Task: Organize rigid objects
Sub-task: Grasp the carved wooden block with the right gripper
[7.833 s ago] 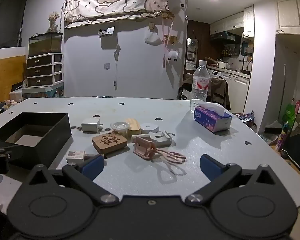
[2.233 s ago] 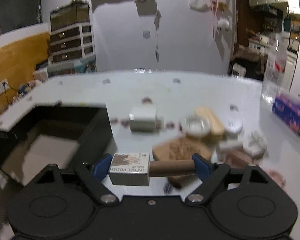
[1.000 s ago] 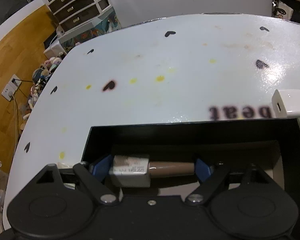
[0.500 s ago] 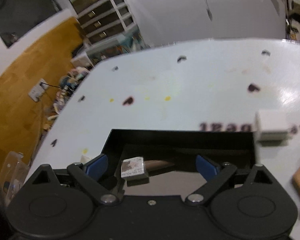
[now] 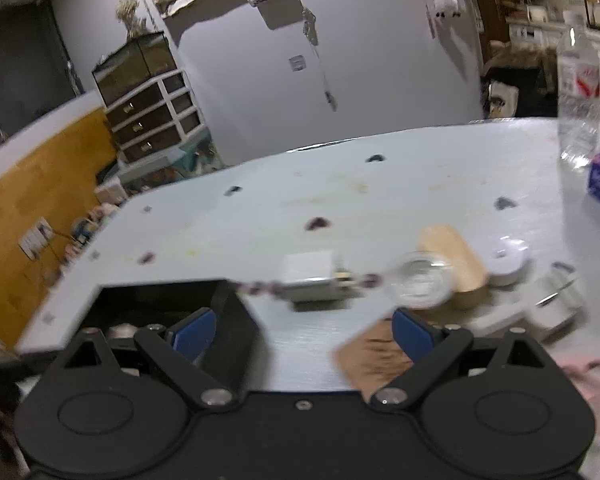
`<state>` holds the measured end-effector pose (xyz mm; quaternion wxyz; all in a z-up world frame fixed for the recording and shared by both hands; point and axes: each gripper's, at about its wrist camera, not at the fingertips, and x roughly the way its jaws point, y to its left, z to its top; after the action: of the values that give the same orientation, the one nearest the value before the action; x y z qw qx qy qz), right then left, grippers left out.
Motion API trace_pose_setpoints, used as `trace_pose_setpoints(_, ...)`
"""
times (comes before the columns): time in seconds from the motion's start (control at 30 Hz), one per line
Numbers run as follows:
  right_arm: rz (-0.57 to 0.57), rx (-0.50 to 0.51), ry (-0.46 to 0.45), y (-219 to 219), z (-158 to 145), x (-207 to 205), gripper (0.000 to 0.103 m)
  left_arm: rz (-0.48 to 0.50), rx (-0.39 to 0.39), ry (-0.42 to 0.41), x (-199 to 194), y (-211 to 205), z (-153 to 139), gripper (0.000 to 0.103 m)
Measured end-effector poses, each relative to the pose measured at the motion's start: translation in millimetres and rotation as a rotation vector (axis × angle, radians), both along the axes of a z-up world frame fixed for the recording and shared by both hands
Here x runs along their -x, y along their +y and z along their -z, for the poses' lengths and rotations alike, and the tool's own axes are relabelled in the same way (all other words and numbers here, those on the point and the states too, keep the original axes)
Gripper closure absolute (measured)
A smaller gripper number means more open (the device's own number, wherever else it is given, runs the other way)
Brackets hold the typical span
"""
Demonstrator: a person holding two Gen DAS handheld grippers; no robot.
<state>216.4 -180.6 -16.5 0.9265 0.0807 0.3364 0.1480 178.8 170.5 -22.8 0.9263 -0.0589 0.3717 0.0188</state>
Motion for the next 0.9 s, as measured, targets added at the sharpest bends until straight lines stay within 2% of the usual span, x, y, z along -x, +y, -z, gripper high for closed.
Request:
trace_pose_setpoints(0.23,-0.061,0.116,0.036,-12,33,-27,0.007,-0.009,0.002,-0.006,0,-1,0,0.098)
trace_pose_setpoints(0.37,-0.075,0.118,0.073,-17,43,-40,0.007,-0.013,0.002,-0.007,1,-1,0,0.098)
trace_pose_setpoints(0.63,-0.149,0.143,0.092,-11,35,-12,0.007,-0.016,-0.005,-0.009,2,-4,-2,0.097)
trace_pose_setpoints(0.9,-0.036,0.179,0.131,-4,31,-13,0.013,-0.015,-0.002,-0.016,3,-4,-2,0.095)
